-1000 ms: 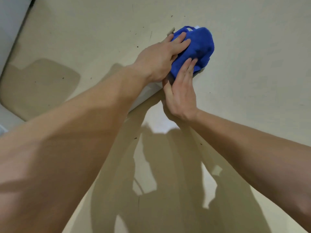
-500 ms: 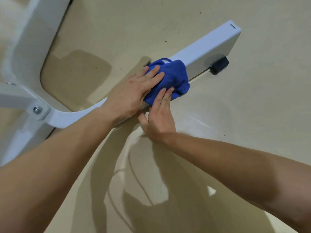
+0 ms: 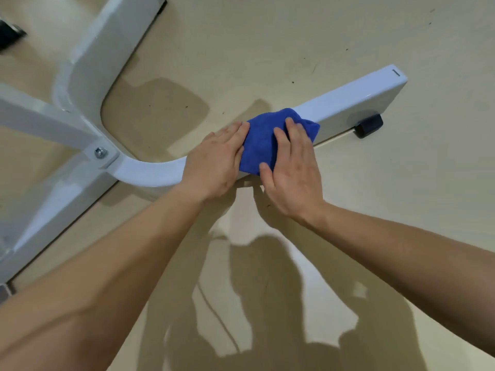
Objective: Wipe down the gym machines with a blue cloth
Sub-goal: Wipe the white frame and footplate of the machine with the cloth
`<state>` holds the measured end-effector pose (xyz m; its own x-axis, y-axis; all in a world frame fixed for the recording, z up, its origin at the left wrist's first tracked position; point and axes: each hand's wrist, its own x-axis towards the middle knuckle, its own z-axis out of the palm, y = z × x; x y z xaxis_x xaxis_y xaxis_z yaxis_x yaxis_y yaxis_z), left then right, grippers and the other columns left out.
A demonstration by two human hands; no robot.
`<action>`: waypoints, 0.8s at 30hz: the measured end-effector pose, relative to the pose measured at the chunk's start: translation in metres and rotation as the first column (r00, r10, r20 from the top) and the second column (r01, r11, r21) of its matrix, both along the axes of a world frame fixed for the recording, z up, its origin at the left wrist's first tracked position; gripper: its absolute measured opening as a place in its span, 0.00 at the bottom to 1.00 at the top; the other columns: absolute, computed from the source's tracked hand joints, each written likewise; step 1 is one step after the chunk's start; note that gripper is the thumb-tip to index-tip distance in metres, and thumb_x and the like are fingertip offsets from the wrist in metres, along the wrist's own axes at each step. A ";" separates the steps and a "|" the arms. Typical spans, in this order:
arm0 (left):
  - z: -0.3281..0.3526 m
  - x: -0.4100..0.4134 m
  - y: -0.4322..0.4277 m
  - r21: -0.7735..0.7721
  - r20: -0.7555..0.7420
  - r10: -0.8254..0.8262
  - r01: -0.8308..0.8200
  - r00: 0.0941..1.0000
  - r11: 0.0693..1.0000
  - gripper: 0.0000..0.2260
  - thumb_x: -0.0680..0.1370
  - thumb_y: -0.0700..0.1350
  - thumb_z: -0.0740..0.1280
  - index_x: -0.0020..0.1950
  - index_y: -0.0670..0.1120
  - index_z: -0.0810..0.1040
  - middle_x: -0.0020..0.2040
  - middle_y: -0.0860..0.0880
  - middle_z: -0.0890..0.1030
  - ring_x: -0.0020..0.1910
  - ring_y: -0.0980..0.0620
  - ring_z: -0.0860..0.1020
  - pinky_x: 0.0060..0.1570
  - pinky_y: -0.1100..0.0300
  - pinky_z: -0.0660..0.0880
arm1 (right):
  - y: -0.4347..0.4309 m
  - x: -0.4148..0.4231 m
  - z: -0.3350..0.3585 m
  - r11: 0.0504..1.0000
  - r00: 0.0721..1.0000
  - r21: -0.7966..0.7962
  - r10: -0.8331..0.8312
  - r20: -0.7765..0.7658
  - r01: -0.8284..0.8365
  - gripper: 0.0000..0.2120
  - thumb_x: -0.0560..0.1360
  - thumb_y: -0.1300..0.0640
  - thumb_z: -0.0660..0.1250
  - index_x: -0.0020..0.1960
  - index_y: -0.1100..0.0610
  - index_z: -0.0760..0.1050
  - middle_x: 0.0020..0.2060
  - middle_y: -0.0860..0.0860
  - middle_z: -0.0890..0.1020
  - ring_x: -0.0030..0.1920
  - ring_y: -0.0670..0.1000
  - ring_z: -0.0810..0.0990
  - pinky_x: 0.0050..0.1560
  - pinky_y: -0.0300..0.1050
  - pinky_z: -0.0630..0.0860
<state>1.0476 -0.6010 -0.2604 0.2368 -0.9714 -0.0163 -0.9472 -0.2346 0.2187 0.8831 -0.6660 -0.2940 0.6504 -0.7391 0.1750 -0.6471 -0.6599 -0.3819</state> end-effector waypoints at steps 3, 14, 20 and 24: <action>-0.001 0.001 0.006 -0.045 0.105 0.083 -0.079 0.991 0.996 0.19 0.84 0.47 0.53 0.74 0.47 0.67 0.68 0.49 0.75 0.63 0.47 0.74 0.68 0.52 0.64 | -0.040 0.016 0.017 0.990 0.978 -0.033 0.134 -0.161 -0.140 0.30 0.82 0.45 0.51 0.79 0.58 0.58 0.77 0.55 0.62 0.78 0.57 0.57 0.78 0.57 0.51; 0.015 0.080 0.114 -0.005 0.388 0.300 -0.324 0.871 0.946 0.13 0.80 0.47 0.56 0.55 0.46 0.78 0.52 0.48 0.81 0.55 0.47 0.78 0.52 0.53 0.72 | 0.024 0.147 0.043 0.771 0.667 0.149 0.616 -0.418 -0.619 0.22 0.83 0.42 0.47 0.64 0.56 0.67 0.62 0.57 0.75 0.60 0.59 0.73 0.59 0.54 0.68; 0.001 0.048 0.082 -0.030 0.154 0.282 -0.281 0.947 0.959 0.17 0.84 0.50 0.52 0.69 0.47 0.71 0.62 0.48 0.78 0.56 0.45 0.76 0.55 0.51 0.71 | -0.011 0.115 0.032 0.790 0.753 -0.017 0.577 -0.317 -0.613 0.16 0.82 0.42 0.47 0.51 0.53 0.65 0.53 0.54 0.78 0.52 0.57 0.75 0.51 0.51 0.67; -0.010 0.015 0.035 -0.085 0.136 0.311 -0.302 0.941 0.950 0.21 0.81 0.51 0.48 0.64 0.46 0.74 0.54 0.48 0.80 0.50 0.44 0.77 0.52 0.50 0.71 | -0.058 0.080 0.026 0.823 0.809 -0.143 0.482 -0.336 -0.549 0.21 0.79 0.40 0.42 0.49 0.53 0.66 0.49 0.54 0.78 0.47 0.56 0.74 0.48 0.49 0.63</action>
<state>1.0626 -0.5656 -0.2702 0.5185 -0.8494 0.0988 -0.8542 -0.5090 0.1066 0.9632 -0.7239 -0.2677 0.9688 -0.2426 0.0504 -0.2406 -0.9696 -0.0437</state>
